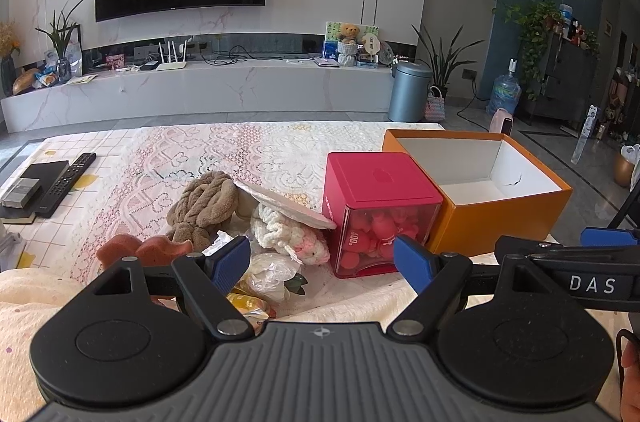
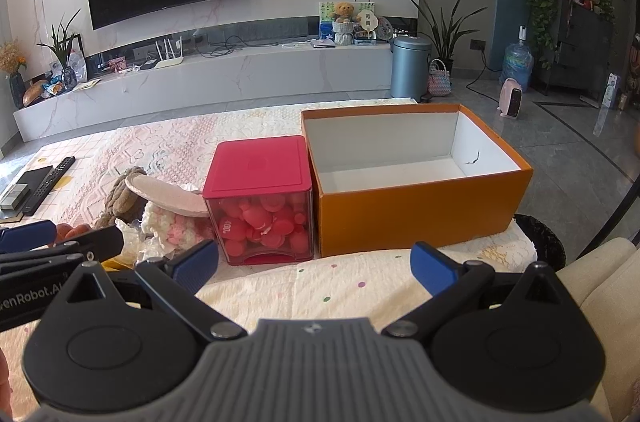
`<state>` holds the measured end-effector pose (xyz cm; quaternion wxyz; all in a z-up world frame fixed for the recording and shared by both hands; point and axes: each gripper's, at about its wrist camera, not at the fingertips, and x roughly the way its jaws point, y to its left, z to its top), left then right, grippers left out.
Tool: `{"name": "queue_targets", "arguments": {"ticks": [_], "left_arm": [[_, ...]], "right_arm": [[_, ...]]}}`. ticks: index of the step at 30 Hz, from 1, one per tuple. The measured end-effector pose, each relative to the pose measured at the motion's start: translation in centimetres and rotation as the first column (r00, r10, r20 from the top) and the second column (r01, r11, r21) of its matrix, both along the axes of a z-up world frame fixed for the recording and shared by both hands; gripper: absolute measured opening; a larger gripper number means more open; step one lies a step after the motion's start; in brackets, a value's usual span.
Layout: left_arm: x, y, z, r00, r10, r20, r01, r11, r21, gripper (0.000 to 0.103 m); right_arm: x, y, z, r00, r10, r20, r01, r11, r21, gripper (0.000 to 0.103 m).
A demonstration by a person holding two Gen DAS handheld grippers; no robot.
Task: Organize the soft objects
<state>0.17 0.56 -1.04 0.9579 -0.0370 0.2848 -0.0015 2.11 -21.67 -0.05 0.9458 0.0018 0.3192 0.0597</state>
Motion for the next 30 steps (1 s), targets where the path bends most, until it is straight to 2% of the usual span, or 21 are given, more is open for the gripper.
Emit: {"name": "queue_targets", "arguments": {"ticks": [30], "left_arm": [[0.07, -0.04, 0.09, 1.0, 0.0, -0.002, 0.0, 1.0, -0.002, 0.095]], "right_arm": [[0.29, 0.37, 0.14, 1.0, 0.009, -0.005, -0.009, 1.0, -0.011, 0.1]]}}
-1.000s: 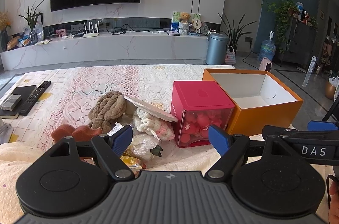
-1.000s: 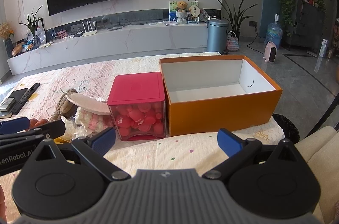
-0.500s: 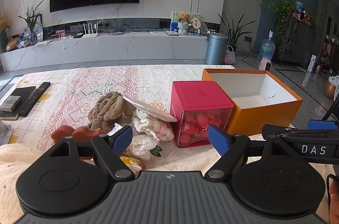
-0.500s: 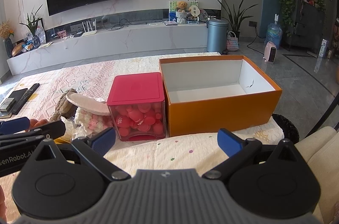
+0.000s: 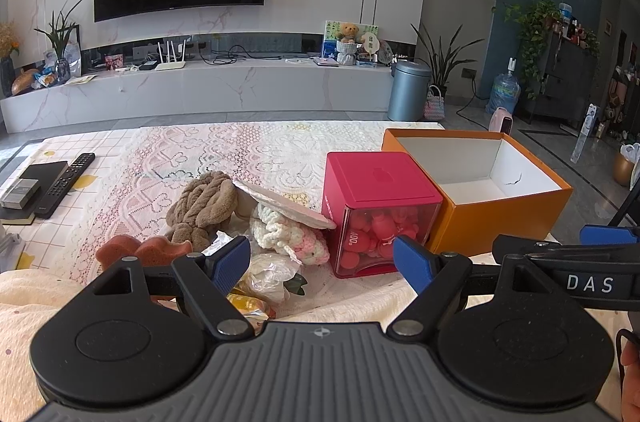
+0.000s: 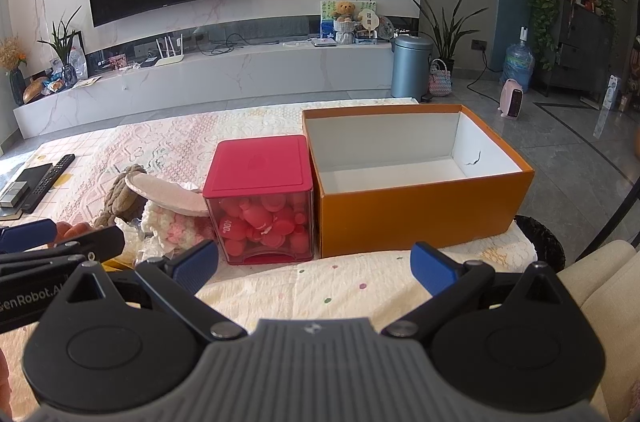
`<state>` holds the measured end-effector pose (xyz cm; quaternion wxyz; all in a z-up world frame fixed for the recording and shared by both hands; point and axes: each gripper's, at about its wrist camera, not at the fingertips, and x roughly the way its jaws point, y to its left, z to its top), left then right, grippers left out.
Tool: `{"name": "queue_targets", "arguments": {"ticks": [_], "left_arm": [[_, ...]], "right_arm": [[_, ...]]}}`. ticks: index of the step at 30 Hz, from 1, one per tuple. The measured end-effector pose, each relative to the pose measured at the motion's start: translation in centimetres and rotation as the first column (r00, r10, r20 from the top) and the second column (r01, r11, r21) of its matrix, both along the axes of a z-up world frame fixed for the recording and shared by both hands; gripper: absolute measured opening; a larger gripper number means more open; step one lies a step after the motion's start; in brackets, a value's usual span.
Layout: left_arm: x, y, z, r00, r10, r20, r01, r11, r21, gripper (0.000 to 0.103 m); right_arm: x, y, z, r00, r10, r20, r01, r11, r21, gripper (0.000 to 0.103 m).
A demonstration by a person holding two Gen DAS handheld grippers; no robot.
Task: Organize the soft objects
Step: 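Reach the left tool into the pile and grasp the plastic bag and snack packet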
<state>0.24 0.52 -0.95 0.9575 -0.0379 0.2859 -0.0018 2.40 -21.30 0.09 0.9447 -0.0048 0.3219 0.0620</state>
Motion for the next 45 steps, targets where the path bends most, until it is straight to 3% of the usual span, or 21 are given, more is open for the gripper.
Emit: {"name": "queue_targets", "arguments": {"ticks": [5, 13, 15, 16, 18, 20, 22, 27, 30, 35, 45], "left_arm": [[-0.1, 0.3, -0.2, 1.0, -0.009, -0.008, 0.009, 1.0, -0.008, 0.093], [-0.6, 2.6, -2.2, 0.994, -0.051, -0.092, 0.047, 0.998, -0.043, 0.074], [-0.8, 3.5, -2.8, 0.991, -0.069, -0.117, 0.062, 0.996, -0.061, 0.065], [-0.8, 4.0, -3.2, 0.989, -0.074, -0.129, 0.066, 0.996, -0.067, 0.061], [-0.9, 4.8, -3.6, 0.987, -0.064, -0.146, 0.054, 0.996, -0.067, 0.06], [-1.1, 5.8, -4.0, 0.988, -0.037, -0.147, 0.028, 0.997, -0.068, 0.06], [-1.0, 6.8, -4.1, 0.987, -0.005, -0.158, -0.008, 0.997, -0.08, 0.071], [-0.5, 9.1, -4.7, 0.978, 0.073, -0.197, -0.105, 0.982, -0.158, 0.086], [0.3, 10.2, -5.4, 0.964, 0.112, -0.24, -0.17, 0.956, -0.239, 0.087], [2.4, 11.0, -6.3, 0.945, 0.153, -0.29, -0.245, 0.918, -0.313, 0.09], [6.1, 11.8, -9.1, 0.891, 0.206, -0.405, -0.362, 0.86, -0.36, 0.089]], "right_arm": [[0.1, 0.2, -0.2, 1.0, 0.01, -0.001, -0.01, 1.0, -0.002, 0.1], [0.6, 1.2, -1.3, 0.997, 0.076, -0.015, -0.076, 0.997, 0.031, 0.1], [0.9, 1.7, -1.7, 0.994, 0.102, -0.031, -0.101, 0.994, 0.03, 0.097], [1.0, 2.1, -1.9, 0.992, 0.116, -0.039, -0.115, 0.993, 0.029, 0.091], [1.4, 2.8, -2.4, 0.987, 0.144, -0.065, -0.142, 0.989, 0.029, 0.084], [1.7, 3.5, -2.9, 0.981, 0.172, -0.087, -0.169, 0.985, 0.035, 0.079], [2.0, 4.3, -3.4, 0.973, 0.207, -0.106, -0.204, 0.978, 0.034, 0.075], [3.0, 6.6, -4.4, 0.953, 0.269, -0.138, -0.269, 0.963, 0.021, 0.068], [3.8, 7.9, -5.0, 0.944, 0.291, -0.152, -0.295, 0.956, 0.002, 0.064], [5.6, 10.0, -6.1, 0.934, 0.312, -0.173, -0.322, 0.946, -0.029, 0.064], [8.2, 12.1, -8.0, 0.907, 0.355, -0.228, -0.369, 0.929, -0.018, 0.062]]}}
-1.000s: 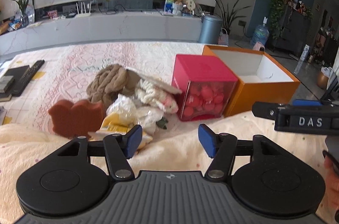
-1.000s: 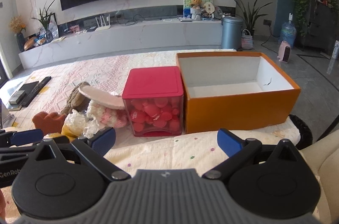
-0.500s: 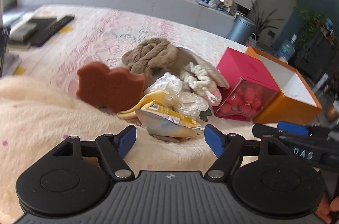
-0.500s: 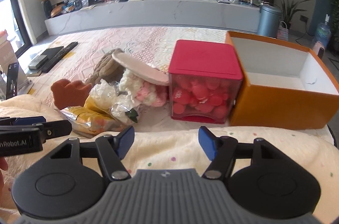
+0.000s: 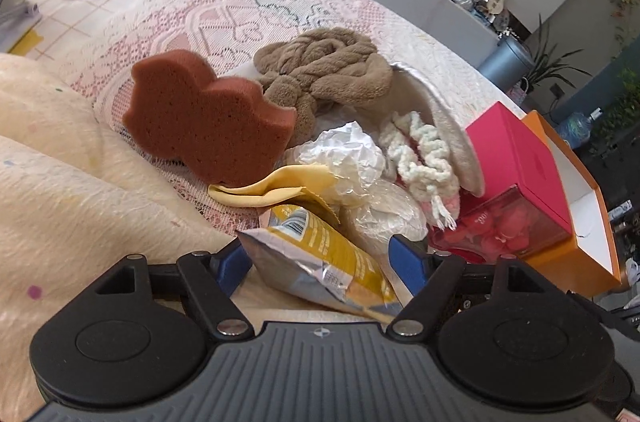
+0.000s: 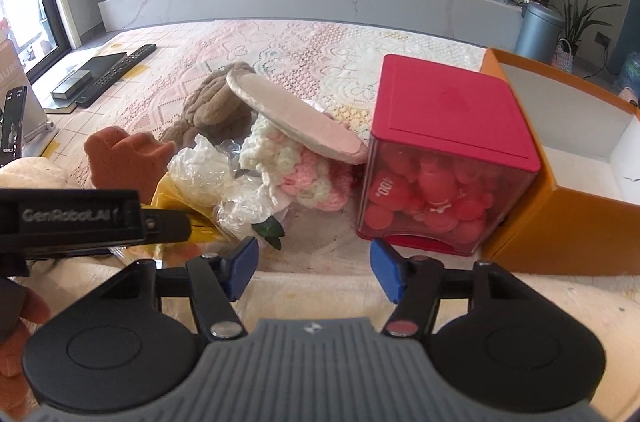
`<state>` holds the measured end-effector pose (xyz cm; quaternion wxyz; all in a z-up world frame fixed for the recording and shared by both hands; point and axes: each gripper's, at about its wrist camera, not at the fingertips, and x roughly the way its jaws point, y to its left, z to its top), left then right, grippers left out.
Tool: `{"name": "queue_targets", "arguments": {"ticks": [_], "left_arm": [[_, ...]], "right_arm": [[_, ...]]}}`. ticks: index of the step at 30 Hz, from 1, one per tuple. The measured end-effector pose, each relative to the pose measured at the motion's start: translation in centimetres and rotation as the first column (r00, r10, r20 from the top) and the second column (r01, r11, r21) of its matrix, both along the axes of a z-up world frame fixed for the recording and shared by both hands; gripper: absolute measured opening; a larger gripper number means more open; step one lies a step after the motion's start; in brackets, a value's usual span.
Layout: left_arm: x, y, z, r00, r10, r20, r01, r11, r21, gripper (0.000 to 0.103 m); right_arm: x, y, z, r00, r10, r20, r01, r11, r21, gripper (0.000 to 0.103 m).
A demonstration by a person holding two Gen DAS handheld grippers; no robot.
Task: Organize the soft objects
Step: 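Reach the left tool into the pile and grasp the plastic bag and snack packet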
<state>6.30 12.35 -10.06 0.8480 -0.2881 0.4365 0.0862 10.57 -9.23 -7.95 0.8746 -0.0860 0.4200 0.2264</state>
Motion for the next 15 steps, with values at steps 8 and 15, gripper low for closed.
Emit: {"name": "queue_targets", "arguments": {"ticks": [8, 15], "left_arm": [[0.2, 0.6, -0.5, 1.0, -0.012, -0.02, 0.012, 1.0, 0.002, 0.053], [-0.5, 1.1, 0.8, 0.998, -0.054, -0.014, 0.055, 0.998, 0.035, 0.04]], "right_arm": [[1.4, 1.6, -1.2, 0.998, 0.062, -0.031, -0.061, 0.998, 0.005, 0.063], [2.2, 3.2, -2.0, 0.991, 0.123, -0.043, -0.123, 0.992, 0.017, 0.065]]}}
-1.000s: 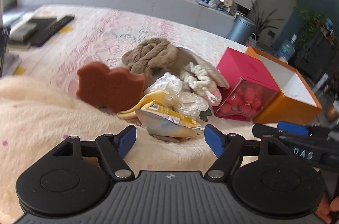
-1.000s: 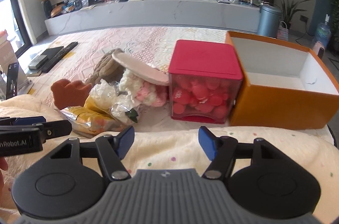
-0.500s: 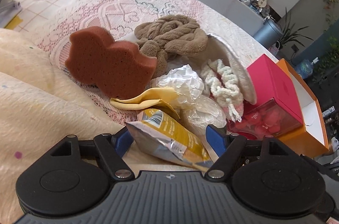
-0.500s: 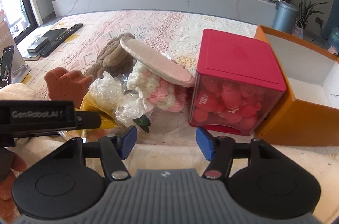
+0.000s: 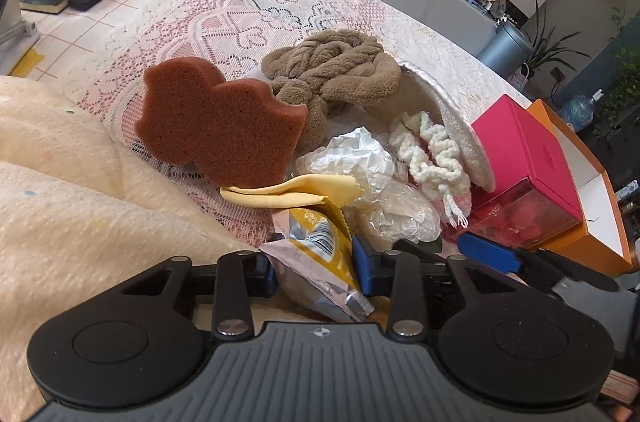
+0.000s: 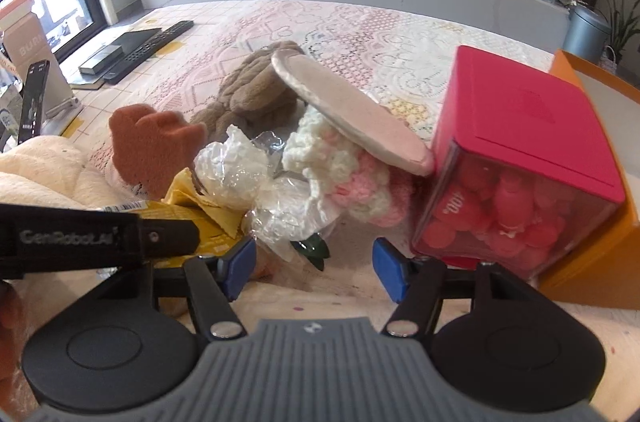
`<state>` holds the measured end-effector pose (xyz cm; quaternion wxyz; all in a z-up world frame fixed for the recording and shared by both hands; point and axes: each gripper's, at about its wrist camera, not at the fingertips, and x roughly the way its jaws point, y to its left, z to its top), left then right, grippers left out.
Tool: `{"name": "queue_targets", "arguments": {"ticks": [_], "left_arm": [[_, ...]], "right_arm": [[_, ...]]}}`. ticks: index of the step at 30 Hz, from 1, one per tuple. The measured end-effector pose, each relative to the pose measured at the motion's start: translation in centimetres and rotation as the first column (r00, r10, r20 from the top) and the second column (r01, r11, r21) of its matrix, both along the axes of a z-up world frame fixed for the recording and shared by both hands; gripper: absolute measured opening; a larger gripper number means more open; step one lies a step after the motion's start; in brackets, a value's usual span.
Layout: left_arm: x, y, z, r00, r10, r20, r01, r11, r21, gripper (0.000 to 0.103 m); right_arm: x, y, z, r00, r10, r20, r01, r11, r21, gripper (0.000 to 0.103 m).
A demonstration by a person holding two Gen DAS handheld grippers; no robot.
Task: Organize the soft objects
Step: 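Reach the left tool into the pile and grasp the plastic bag and snack packet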
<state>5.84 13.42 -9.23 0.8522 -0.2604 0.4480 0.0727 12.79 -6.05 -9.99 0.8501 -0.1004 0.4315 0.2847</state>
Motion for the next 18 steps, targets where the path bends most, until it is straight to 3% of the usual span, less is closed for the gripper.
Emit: {"name": "queue_targets", "arguments": {"ticks": [7, 9, 10, 13, 18], "left_arm": [[0.1, 0.5, -0.5, 1.0, 0.003, 0.005, -0.003, 0.999, -0.036, 0.039], [0.0, 0.5, -0.5, 1.0, 0.005, 0.008, -0.004, 0.999, -0.043, 0.038], [-0.1, 0.5, -0.3, 1.0, 0.005, 0.01, -0.004, 0.999, -0.046, 0.037], [-0.4, 0.3, 0.3, 1.0, -0.002, 0.022, 0.003, 0.999, -0.043, 0.035], [-1.7, -0.1, 1.9, 0.999, -0.014, 0.052, 0.015, 1.0, -0.028, 0.032]], "right_arm": [[2.0, 0.9, -1.3, 0.999, -0.011, -0.043, 0.013, 0.999, 0.051, 0.064], [2.1, 0.8, -1.2, 0.999, 0.001, -0.049, 0.004, 0.996, 0.092, 0.054], [2.0, 0.7, -1.1, 0.998, 0.009, -0.054, -0.003, 0.994, 0.109, 0.035], [1.4, 0.6, -0.3, 0.999, 0.021, -0.028, -0.018, 0.994, 0.108, 0.018], [-0.1, -0.3, 1.8, 1.0, 0.026, -0.001, -0.026, 0.99, 0.136, 0.011]]}}
